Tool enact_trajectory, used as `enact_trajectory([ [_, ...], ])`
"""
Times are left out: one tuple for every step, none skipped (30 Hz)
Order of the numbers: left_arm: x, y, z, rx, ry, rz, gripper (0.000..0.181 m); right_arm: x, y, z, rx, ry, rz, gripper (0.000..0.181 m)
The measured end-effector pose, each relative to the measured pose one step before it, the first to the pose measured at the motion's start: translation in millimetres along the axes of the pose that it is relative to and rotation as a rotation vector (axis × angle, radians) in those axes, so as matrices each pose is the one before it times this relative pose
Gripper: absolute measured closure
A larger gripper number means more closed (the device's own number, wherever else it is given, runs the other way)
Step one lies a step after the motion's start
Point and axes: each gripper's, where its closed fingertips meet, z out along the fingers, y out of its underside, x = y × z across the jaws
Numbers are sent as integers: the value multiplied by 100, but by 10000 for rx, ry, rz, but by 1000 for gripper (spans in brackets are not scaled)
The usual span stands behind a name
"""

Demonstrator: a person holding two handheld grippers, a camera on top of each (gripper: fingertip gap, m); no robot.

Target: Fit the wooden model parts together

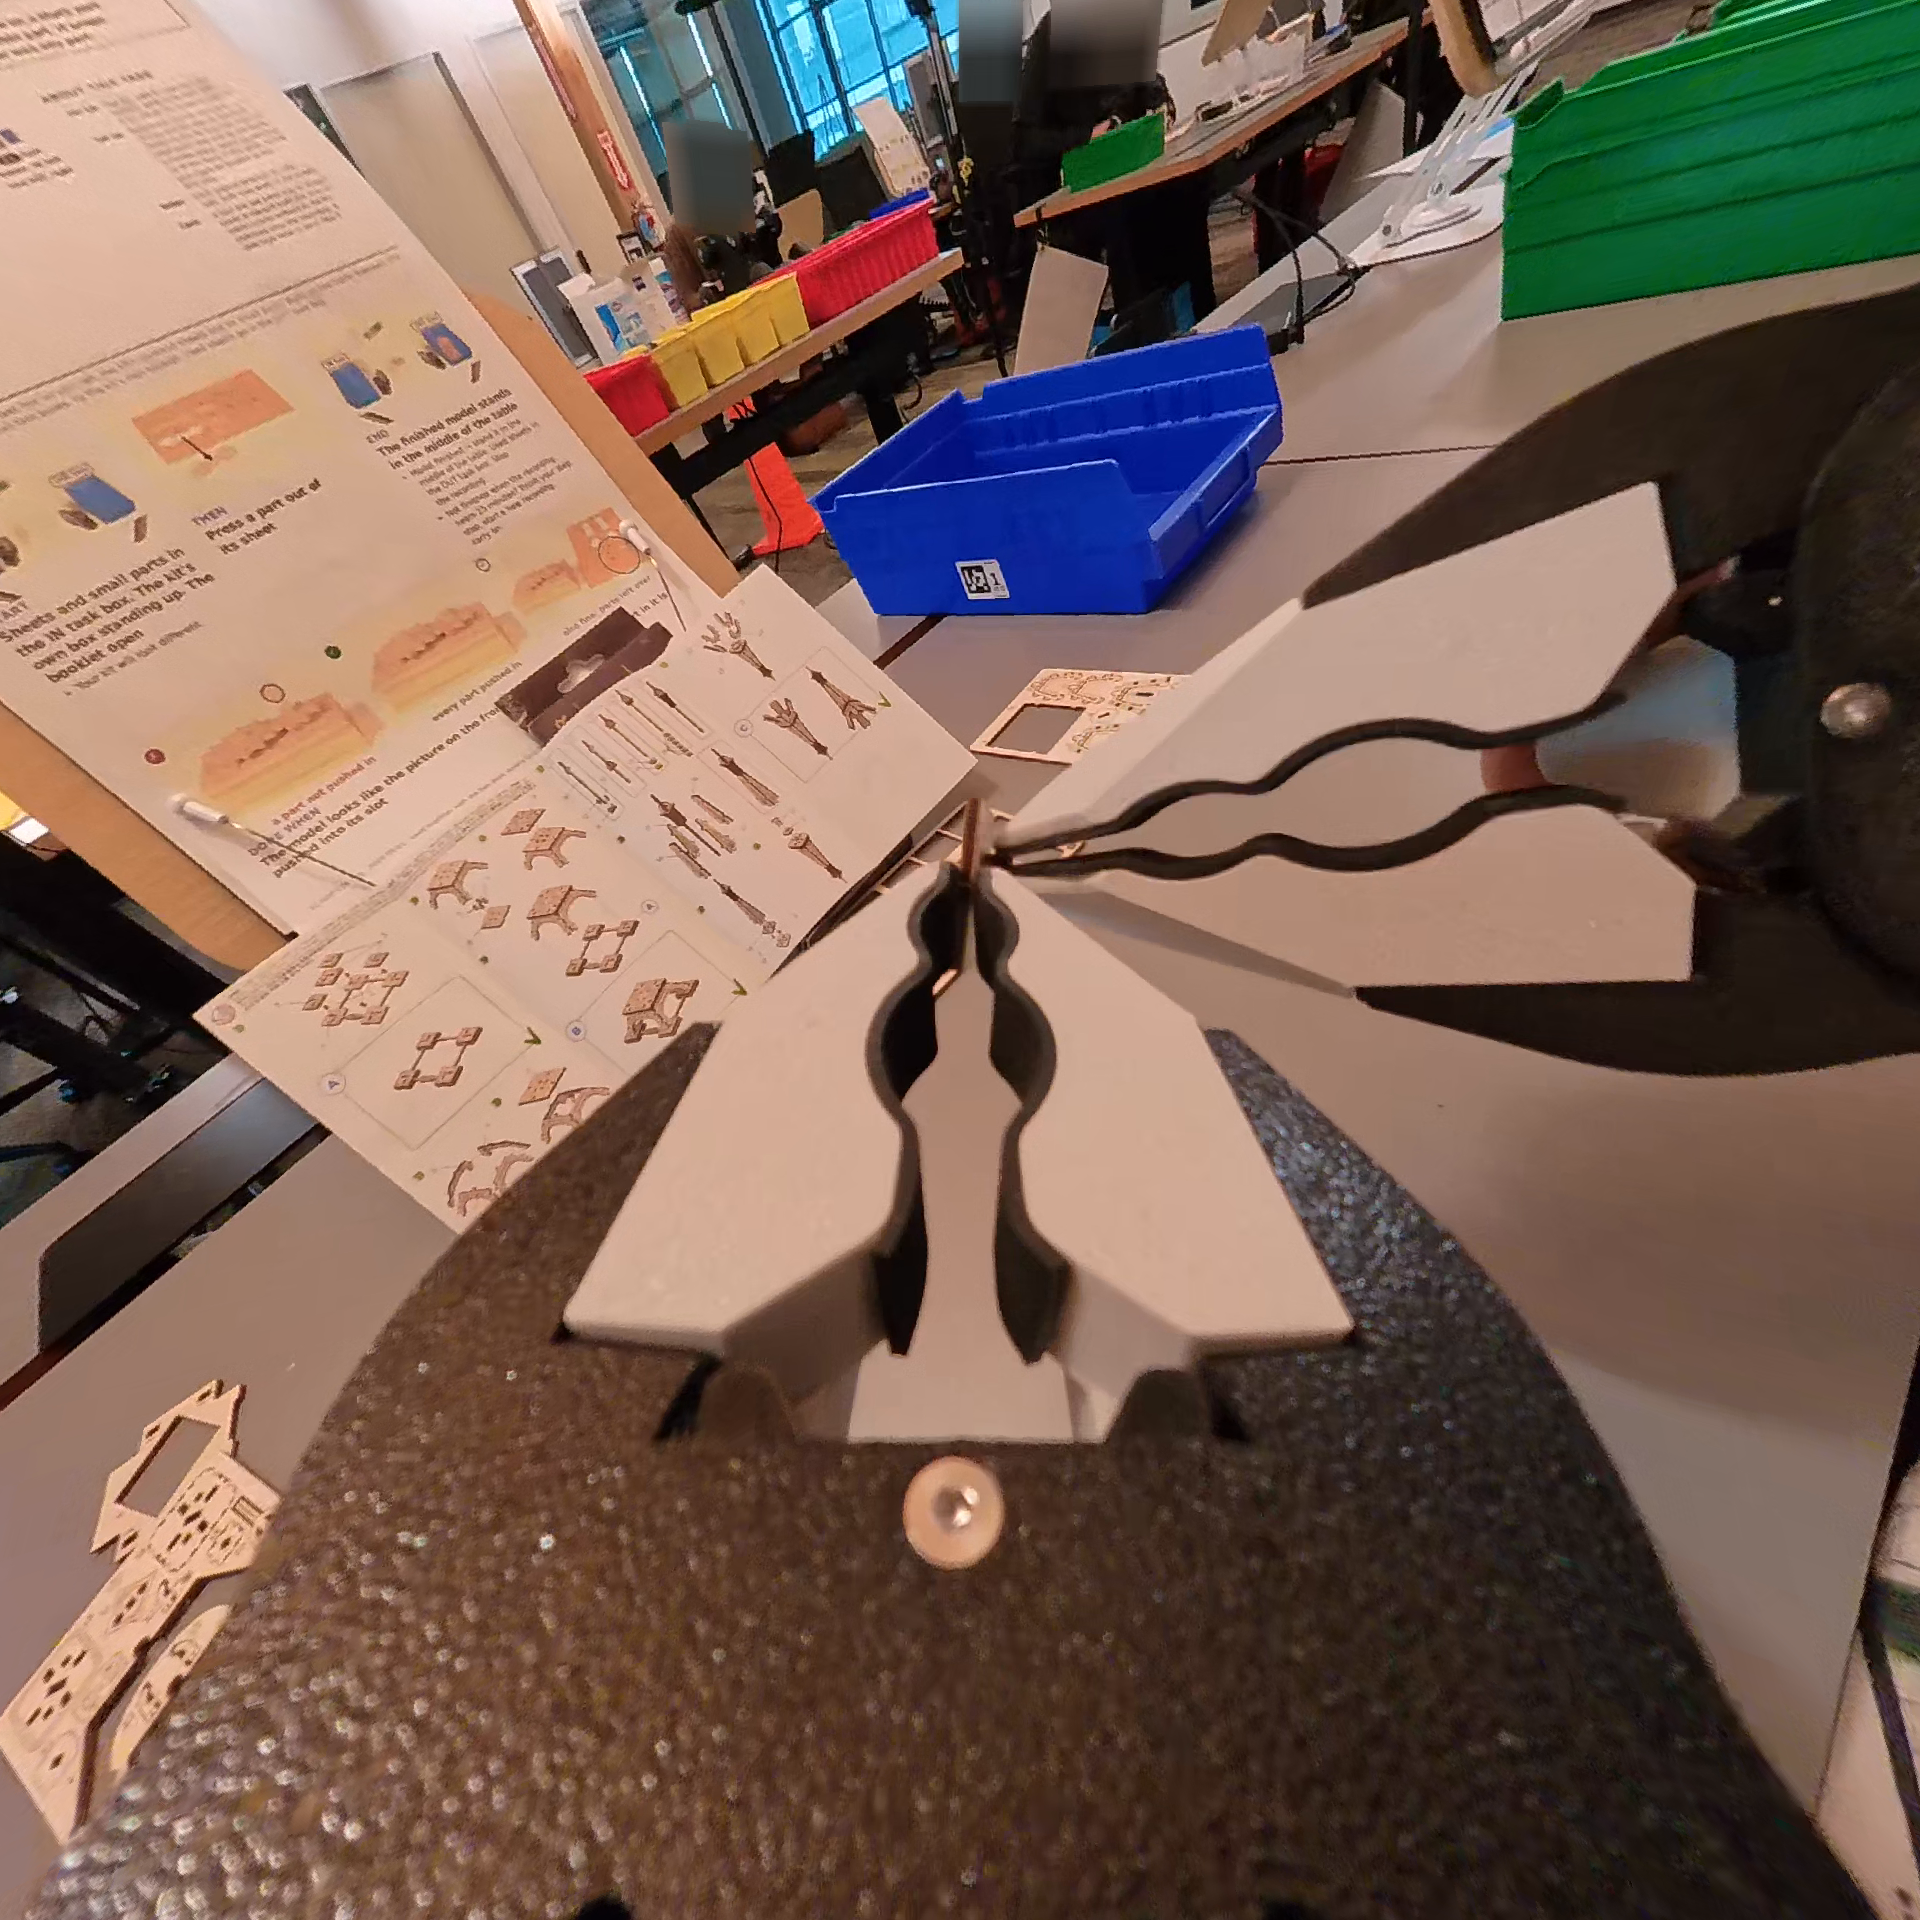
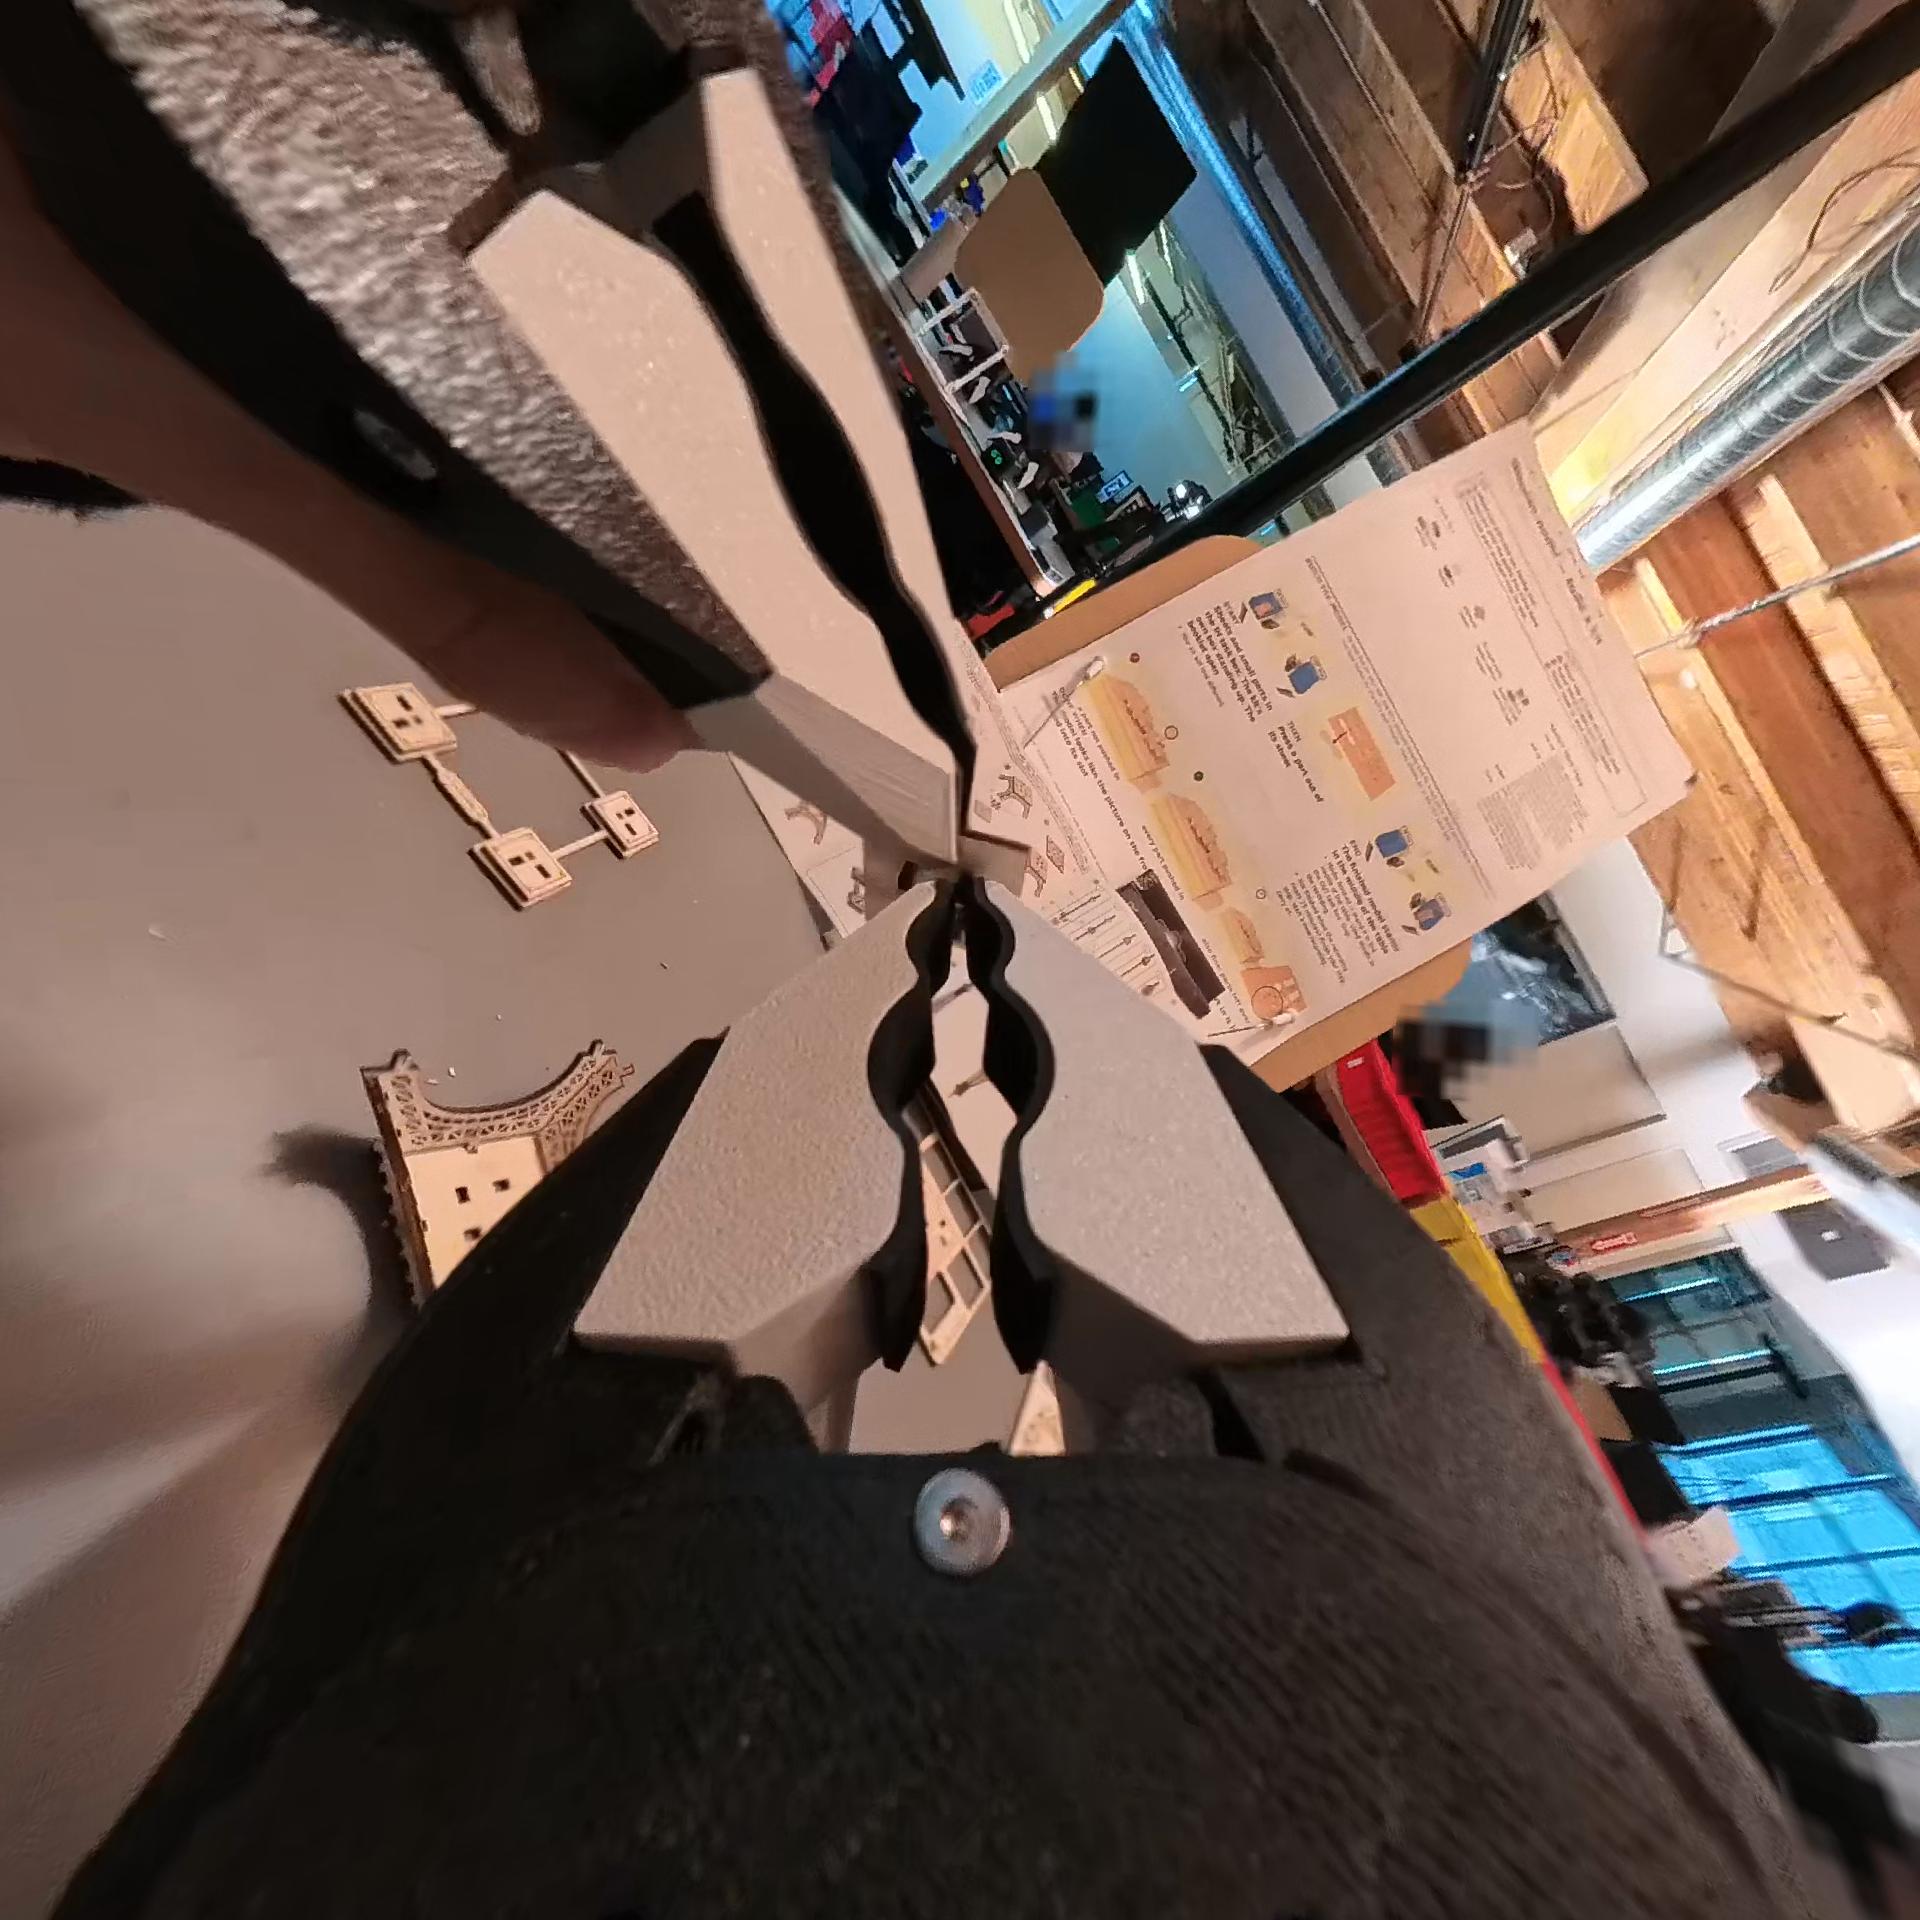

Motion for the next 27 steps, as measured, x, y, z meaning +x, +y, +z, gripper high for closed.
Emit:
enact_trajectory([
  [19,68,-27,12,22,-38,181,-104,-32,-27,-44,60,-321,181],
  [74,166,58,-35,25,-36,181,-114,110,9,-90,-17,-185,181],
  [117,133,109,-23,13,-4,181,-35,216,23,-70,-75,-181,181],
  [65,-56,90,56,-24,-6,181,157,170,-2,24,-54,-33,181],
  [-15,-228,26,86,-26,3,181,281,-4,-31,113,-25,285,181],
  [-78,-320,-71,61,-6,12,181,287,-152,-65,118,55,315,181],
  [-137,-221,-139,16,-18,39,181,143,-264,-39,53,138,111,181],
  [-124,-6,-137,-44,-36,31,181,-183,-207,7,-43,52,-246,181],
  [11,156,-68,-26,14,10,181,-266,-57,-1,-88,0,-596,181],
  [115,225,22,-1,81,-55,181,-118,79,-18,-63,25,-449,181],
  [100,238,80,-58,101,-41,181,-152,161,27,-43,-93,-110,181],
  [10,-66,8,79,55,-53,181,22,42,11,71,42,-56,181],
  [35,-211,-48,117,47,-47,181,229,-104,-80,95,221,-205,181],
  [140,-88,-39,-27,98,6,181,112,-82,-77,-44,140,-382,181],
  [60,-70,-25,-16,25,9,181,-21,-108,-52,-60,49,-354,181],
  [-23,-132,-56,54,-44,3,181,40,-188,-72,7,116,-230,181],
  [53,12,-25,-12,14,42,181,-2,-39,-38,-19,70,-259,181],
  [80,108,20,-90,58,-2,181,-81,72,-4,-31,-24,-112,181],
  [37,62,9,-62,50,-43,181,-85,26,5,38,-54,66,181],
  [14,-9,8,15,54,-14,181,-10,-17,-29,95,19,-48,181],
  [14,-22,4,47,56,-38,181,14,-29,-59,93,39,-232,181],
  [24,-68,0,76,40,-81,181,66,0,-36,16,75,-132,181],
  [2,24,4,-17,20,20,181,40,82,-2,-62,38,91,181],
  [-55,83,-12,-98,-16,82,181,-47,31,-8,-21,-27,163,181],
  [-47,70,18,-96,-23,19,181,-17,46,37,-37,-2,351,181],
  [-61,107,65,-70,-49,66,181,-59,72,75,-89,-34,375,181],
  [-70,152,91,-52,-73,125,181,-111,116,110,-127,-62,193,181],
])
